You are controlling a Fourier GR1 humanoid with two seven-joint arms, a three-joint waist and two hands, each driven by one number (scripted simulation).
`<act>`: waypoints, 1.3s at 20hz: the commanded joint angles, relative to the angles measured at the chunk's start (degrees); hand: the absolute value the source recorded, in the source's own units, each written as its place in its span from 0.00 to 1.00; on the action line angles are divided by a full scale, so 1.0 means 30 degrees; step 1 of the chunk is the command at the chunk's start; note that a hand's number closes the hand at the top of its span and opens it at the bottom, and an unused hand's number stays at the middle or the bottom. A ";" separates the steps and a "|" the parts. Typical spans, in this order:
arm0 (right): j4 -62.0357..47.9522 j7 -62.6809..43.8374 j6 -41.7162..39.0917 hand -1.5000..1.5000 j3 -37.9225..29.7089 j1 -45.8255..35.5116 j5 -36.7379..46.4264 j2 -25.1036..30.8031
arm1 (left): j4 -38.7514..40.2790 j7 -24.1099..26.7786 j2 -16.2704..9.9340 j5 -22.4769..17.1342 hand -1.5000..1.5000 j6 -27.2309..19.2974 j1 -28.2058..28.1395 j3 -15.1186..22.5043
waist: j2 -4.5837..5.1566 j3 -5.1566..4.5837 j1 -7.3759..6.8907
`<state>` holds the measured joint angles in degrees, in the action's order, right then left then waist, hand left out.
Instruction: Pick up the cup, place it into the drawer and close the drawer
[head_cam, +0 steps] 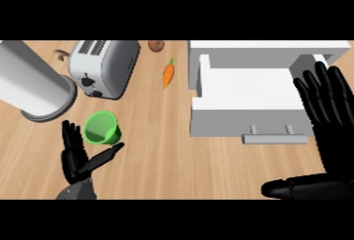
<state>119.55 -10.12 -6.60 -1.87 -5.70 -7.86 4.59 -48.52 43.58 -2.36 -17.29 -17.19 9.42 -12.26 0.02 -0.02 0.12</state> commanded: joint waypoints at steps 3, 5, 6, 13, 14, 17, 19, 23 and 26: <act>-0.1030 0.0615 -0.1167 0.00 -0.1622 -0.0003 -0.1632 0.0791 | 0.2837 0.1196 -0.0335 -0.0406 0.00 0.0882 0.1783 -0.0551 | 0.0009 0.0001 0.0028; 0.0821 -0.0013 0.0125 0.00 0.0557 0.0911 0.0233 -0.0539 | 0.4259 0.1926 -0.0515 -0.0486 0.00 0.1306 0.2089 -0.0796 | 0.0003 -0.0004 0.0048; -0.0159 -0.0591 -0.0159 0.00 -0.0779 -0.0876 -0.0899 0.0348 | 0.4538 0.1551 -0.1027 -0.0536 0.00 0.1675 0.2801 -0.0865 | 0.0012 -0.0004 0.0031; -0.0419 -0.0354 0.0205 0.00 -0.0506 -0.0884 -0.0397 -0.0036 | 0.4095 0.2110 0.0086 -0.1059 0.00 0.1458 0.2873 -0.0644 | -0.0002 0.0002 -0.0020; 0.0914 0.0361 0.0264 0.00 0.1167 0.1019 0.0925 -0.0875 | 0.7647 0.3704 -0.1260 -0.1522 0.00 0.2995 0.4275 -0.2026 | 0.0037 -0.0013 0.0132; 0.0633 -0.0810 0.0411 0.00 0.0325 -0.0061 0.0251 -0.0353 | 0.8747 0.3430 -0.1573 -0.1843 0.00 0.4105 0.4835 -0.2171 | 0.0053 -0.0019 0.0162; 0.0588 -0.0317 0.0399 0.00 0.1042 0.0063 0.0602 -0.0785 | 0.9697 0.4127 -0.1378 -0.1878 0.00 0.4331 0.5552 -0.2306 | 0.0081 -0.0027 0.0224; 0.1122 -0.0673 0.0150 0.00 0.0670 0.0506 0.0245 -0.0428 | 0.8431 0.4050 -0.1313 -0.2015 0.00 0.6609 0.4252 -0.1697 | 0.0026 -0.0015 0.0133; 0.0752 -0.1293 -0.0180 0.00 -0.0628 -0.0348 -0.1048 0.0285 | 0.8545 0.3979 -0.1402 -0.2166 0.00 0.7252 0.4482 -0.1670 | 0.0018 -0.0008 0.0086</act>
<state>119.98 -11.38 -7.10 -2.76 -6.48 -9.07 4.77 -23.82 54.18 -6.41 -23.46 0.40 23.12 -17.61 0.12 -0.05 0.43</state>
